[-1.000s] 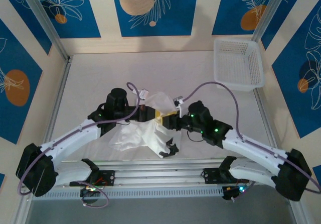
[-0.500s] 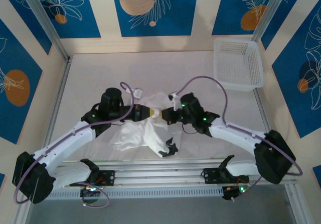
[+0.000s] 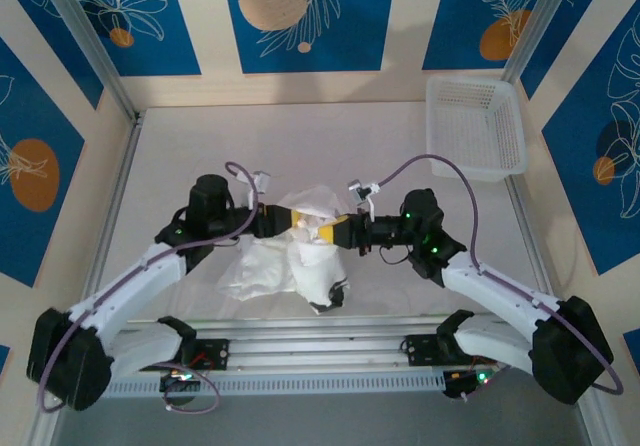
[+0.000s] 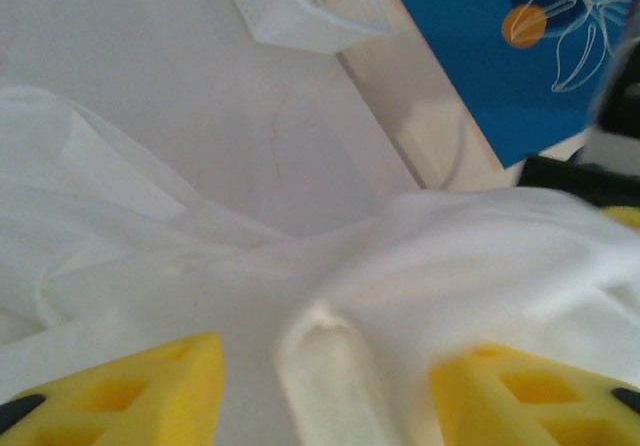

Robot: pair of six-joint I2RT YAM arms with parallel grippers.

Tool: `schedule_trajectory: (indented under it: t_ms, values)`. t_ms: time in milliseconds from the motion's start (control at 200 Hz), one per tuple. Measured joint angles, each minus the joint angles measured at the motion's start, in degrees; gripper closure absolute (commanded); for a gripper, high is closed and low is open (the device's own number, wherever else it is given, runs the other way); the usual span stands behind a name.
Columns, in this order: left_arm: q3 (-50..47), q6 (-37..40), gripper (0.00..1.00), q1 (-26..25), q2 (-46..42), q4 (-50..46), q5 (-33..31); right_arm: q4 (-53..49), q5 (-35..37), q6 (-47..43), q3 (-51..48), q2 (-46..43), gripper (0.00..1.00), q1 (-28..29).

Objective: Fold the inside-out t-shirt

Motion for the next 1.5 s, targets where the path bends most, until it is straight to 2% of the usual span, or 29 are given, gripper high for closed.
schedule_trajectory:
  t_ms: [105,230,335,450,550,695,775,840,1100,1155,1345,1455,1500]
  values:
    - [2.1,0.3,0.54,-0.2,-6.8,-7.2,-5.7,-4.0,2.6,-1.4,0.0,0.0,1.00,-0.3]
    - [4.4,-1.7,0.65,-2.8,-9.6,-11.7,-8.7,-8.8,5.8,-3.0,0.0,0.9,1.00,-0.7]
    - [6.9,-4.1,0.73,-8.9,-7.6,-15.1,-11.2,-10.8,7.3,-3.6,0.1,2.3,1.00,-1.0]
    - [12.5,-5.5,0.78,-15.2,0.1,-19.2,-15.7,-11.7,7.8,-3.8,0.2,3.6,1.00,-0.9]
    - [15.7,-6.4,0.79,-16.5,7.4,-21.3,-20.4,-12.7,7.9,-4.0,1.1,4.0,1.00,-0.6]
    - [18.1,-6.6,0.67,-16.5,15.1,-22.7,-25.1,-13.2,7.9,-4.9,2.2,4.1,1.00,0.7]
    - [19.5,-5.8,0.59,-16.5,18.9,-22.6,-25.3,-13.4,7.9,-5.3,2.3,4.1,1.00,1.4]
    - [20.4,-5.8,0.60,-16.5,21.4,-22.4,-25.2,-13.8,7.9,-5.5,2.3,4.1,1.00,1.8]
    - [20.0,-5.8,0.90,-15.8,24.0,-22.2,-25.4,-15.3,8.4,-6.4,2.3,4.1,1.00,1.9]
    - [19.3,-6.3,1.00,-15.4,23.6,-22.2,-25.5,-15.6,8.7,-6.4,2.3,4.0,1.00,1.8]
    - [16.2,-6.8,1.00,-13.4,19.8,-21.4,-23.7,-16.3,10.4,-6.3,2.3,2.8,1.00,0.8]
    - [14.9,-9.0,1.00,-11.1,16.2,-18.1,-18.0,-15.6,11.5,-5.8,0.9,2.7,1.00,-1.4]
    - [14.5,-10.5,1.00,-9.6,14.5,-15.9,-15.0,-14.4,11.5,-5.3,-0.7,2.8,0.96,-2.8]
